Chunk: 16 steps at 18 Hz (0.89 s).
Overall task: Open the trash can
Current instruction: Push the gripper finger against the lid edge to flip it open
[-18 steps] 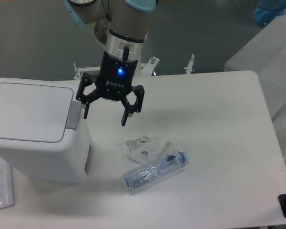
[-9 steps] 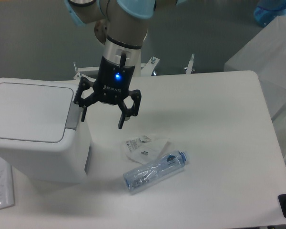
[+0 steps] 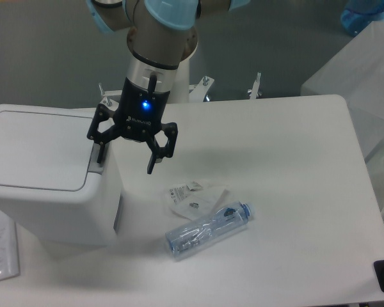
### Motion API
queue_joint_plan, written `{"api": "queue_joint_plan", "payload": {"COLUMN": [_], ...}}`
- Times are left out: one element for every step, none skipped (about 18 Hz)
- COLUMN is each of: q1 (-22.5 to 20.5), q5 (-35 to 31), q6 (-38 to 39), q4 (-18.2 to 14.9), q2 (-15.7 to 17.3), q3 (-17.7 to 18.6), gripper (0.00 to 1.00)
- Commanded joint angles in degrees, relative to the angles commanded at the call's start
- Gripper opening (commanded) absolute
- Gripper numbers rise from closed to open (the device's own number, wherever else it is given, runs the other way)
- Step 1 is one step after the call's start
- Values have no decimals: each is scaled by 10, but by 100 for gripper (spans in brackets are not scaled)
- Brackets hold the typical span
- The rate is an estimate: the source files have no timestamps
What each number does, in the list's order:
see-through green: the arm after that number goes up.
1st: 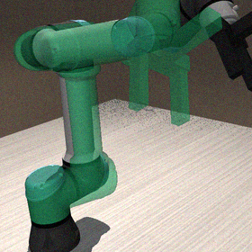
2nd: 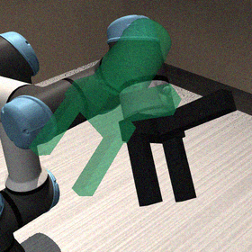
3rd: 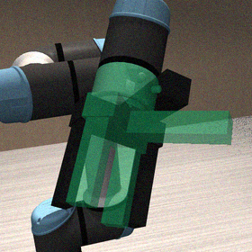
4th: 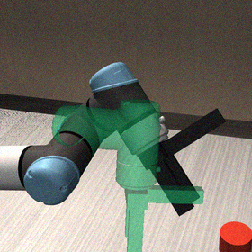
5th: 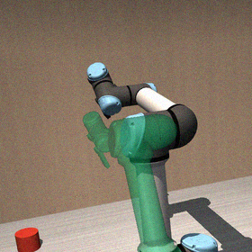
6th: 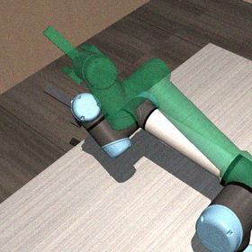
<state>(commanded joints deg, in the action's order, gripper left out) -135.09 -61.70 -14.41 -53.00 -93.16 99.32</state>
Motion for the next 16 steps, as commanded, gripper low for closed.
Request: {"api": "queue_joint_plan", "payload": {"q1": [-1,-1,-1,-1,-1,0,-1,-1,-1,-1,-1,-1,-1,0,-1,-1], "q5": [0,0,0,0,0,0,0,0,-1,0,0,-1,0,0,0,1], "q6": [0,0,0,-1,0,-1,-1,0,-1,-1,-1,-1,-1,-1,-1,-1], "q4": [0,0,0,0,0,0,0,0,0,0,0,0,0,0,1,1], "q2": [0,0,-1,-2,-3,-3,-3,-4,-4,-4,-4,-4,-4,-4,-3,-3], "q3": [0,0,0,0,0,0,0,0,0,0,0,0,0,-1,-3,-7], "gripper": [100,100,100,100,100,100,100,100,100,100,100,100,100,100,100,100]}}
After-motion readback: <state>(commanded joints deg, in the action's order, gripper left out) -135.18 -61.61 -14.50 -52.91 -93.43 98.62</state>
